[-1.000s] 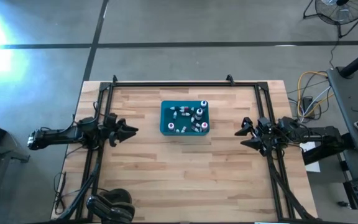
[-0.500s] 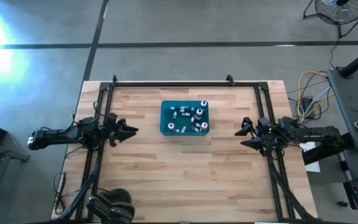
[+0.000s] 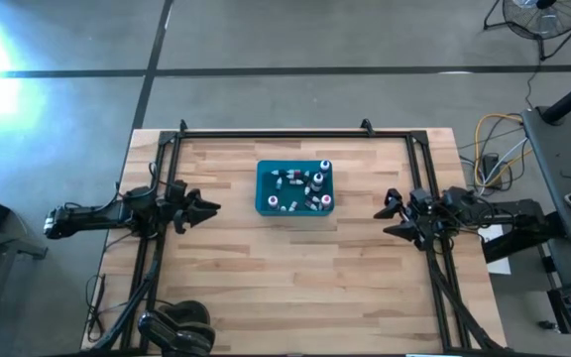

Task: Pick & Place food coloring
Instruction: Return to Home Position

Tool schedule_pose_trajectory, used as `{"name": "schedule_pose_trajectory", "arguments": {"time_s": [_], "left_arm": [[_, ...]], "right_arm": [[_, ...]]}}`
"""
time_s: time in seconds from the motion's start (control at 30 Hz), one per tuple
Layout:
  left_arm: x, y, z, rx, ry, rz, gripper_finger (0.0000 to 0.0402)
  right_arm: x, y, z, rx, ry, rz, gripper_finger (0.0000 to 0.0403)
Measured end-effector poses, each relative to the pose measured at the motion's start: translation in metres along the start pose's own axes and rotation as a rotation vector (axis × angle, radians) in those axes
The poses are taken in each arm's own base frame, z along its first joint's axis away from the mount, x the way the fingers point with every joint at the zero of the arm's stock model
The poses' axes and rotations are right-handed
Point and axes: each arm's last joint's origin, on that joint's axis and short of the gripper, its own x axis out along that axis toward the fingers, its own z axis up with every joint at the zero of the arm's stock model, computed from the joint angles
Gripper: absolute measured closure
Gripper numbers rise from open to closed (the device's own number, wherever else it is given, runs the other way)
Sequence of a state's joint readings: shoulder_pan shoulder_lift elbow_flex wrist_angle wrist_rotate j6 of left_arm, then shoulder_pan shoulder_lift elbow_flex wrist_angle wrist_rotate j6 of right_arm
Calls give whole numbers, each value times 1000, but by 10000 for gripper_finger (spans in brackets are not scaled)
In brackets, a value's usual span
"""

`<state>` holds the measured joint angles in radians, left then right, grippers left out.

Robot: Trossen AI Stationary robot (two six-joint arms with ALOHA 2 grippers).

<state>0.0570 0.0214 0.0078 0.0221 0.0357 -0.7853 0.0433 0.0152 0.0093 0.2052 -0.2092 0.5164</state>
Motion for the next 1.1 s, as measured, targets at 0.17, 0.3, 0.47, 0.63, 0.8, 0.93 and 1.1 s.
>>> {"name": "schedule_pose_trajectory", "arguments": {"time_s": [0.17,0.3,0.47,0.63,0.8,0.93,1.1], "left_arm": [[0,0,0,0,0,0,255],[0,0,0,0,-1,-1,255],[0,0,0,0,-1,-1,255],[0,0,0,0,-1,-2,255],[0,0,0,0,1,-4,255],[0,0,0,0,0,-4,255],[0,0,0,0,0,-4,255]], "right_arm": [[1,-1,-1,3,10,-6,170],[1,-1,-1,3,11,-6,170],[1,-1,-1,3,11,-6,170],[1,-1,-1,3,11,-6,170],[1,-1,-1,3,11,-6,170],[1,-1,-1,3,11,-6,170],[1,-1,-1,3,11,-7,170]]}}
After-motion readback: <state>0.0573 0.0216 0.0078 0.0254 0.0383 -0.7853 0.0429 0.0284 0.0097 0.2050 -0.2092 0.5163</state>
